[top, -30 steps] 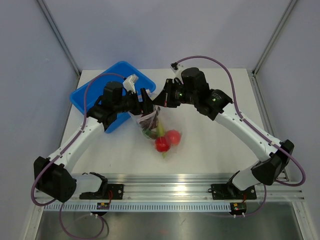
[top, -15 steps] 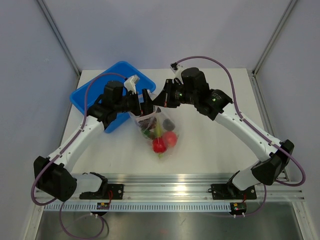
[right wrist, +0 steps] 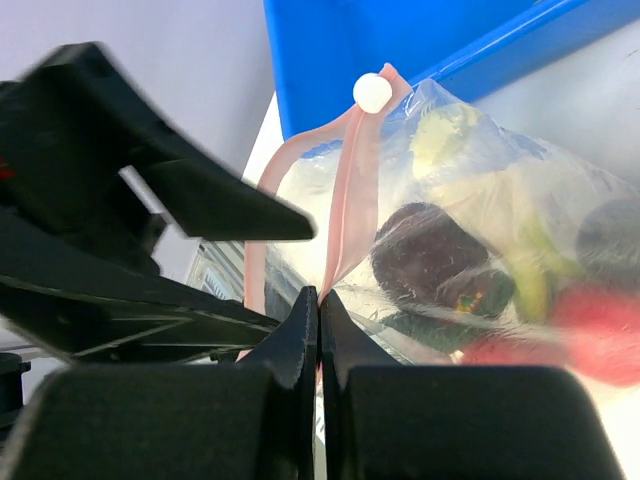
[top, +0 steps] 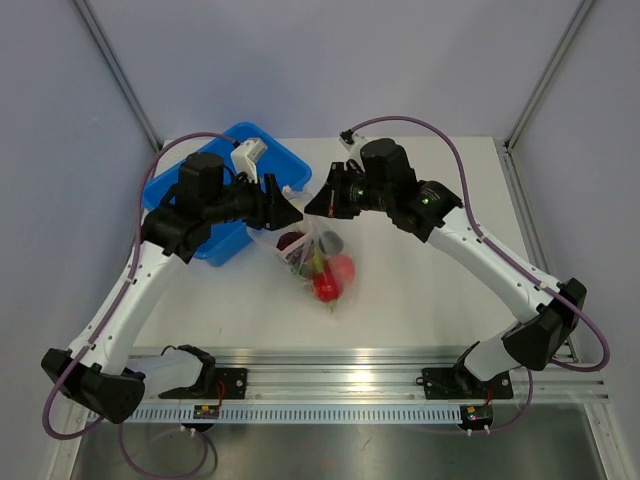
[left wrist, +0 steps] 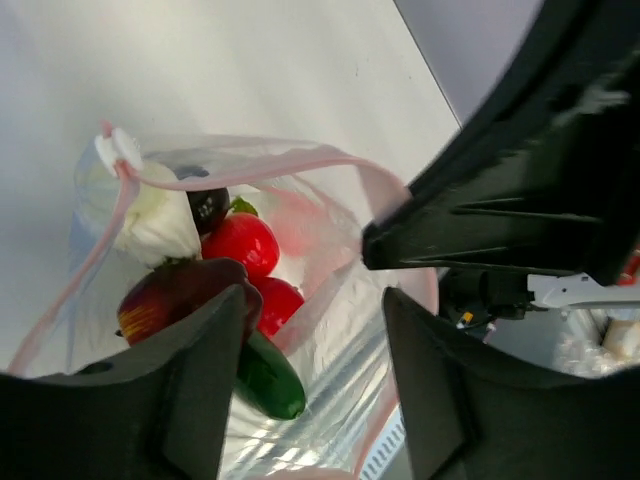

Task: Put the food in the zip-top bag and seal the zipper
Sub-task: Place the fake fruit in the zipper food storage bag, then adjust the zipper food storage bag at the center of the board.

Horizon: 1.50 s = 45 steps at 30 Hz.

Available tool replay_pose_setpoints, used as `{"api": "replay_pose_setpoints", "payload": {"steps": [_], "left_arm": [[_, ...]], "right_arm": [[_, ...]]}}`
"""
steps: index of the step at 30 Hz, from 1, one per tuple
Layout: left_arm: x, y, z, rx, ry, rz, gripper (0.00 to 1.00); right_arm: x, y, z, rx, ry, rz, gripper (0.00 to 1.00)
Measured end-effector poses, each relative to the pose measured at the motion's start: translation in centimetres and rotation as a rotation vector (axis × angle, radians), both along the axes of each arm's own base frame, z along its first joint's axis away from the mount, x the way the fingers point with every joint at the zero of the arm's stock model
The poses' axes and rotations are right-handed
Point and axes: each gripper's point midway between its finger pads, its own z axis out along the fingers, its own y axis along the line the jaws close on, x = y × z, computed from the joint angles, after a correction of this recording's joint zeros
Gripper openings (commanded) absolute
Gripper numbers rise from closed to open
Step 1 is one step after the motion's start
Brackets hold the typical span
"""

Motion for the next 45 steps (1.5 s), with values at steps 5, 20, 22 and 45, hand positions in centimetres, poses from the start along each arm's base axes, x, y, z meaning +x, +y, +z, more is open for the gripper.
{"api": "replay_pose_setpoints", "payload": {"steps": [5, 20, 22, 45], "left_arm": [[-0.2, 1.0, 1.7, 0.032, -0.063, 0.031, 0.34], [3.0, 7.2, -1.6, 0.233, -0.007, 0.404, 0.85], [2.8, 7.6, -3.1, 0.251, 0.028, 0.418, 0.82], [1.6, 2.3, 2.6, -0.035, -0.054, 0.169, 0.00]], "right_arm": [[0.0, 0.0, 0.0, 0.000, -0.001, 0.000, 0.00], [0.0, 0.0, 0.0, -0.002, -0.002, 0.000, 0.00], [0.0, 0.0, -0.1, -0.004, -0.004, 0.001, 0.00], [2.2, -3.0, 0.9, -0.140, -0.140, -0.118, 0.00]]}}
